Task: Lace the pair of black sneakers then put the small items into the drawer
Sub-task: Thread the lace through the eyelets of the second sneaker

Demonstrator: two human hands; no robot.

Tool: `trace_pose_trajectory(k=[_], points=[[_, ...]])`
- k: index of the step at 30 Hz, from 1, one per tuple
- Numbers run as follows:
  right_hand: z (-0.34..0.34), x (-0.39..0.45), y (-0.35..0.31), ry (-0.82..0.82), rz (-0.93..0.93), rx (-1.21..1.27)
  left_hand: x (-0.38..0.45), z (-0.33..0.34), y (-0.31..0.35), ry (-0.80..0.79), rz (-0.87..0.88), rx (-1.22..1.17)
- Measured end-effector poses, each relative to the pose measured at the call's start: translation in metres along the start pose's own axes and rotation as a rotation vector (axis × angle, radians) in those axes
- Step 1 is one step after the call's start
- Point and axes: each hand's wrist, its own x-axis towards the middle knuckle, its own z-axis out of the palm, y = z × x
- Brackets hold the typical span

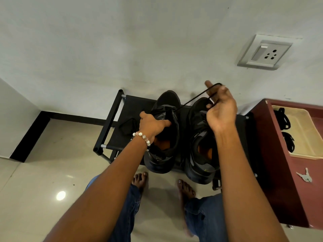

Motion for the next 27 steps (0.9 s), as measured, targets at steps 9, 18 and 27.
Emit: trace_pose_trajectory(k=[9,18,27], points=[[0.003,-0.002,0.029,-0.172,-0.088,-0.988,0.008,0.004,0.001,-0.024,-0.001,-0.029],[0.016,-0.006,0.032,-0.278,0.026,-1.229,0.013,0.009,-0.004,0.059,0.021,0.012],[-0.007,0.000,-0.008,-0.077,0.111,0.440,0.013,0.009,-0.002,0.054,-0.007,0.020]])
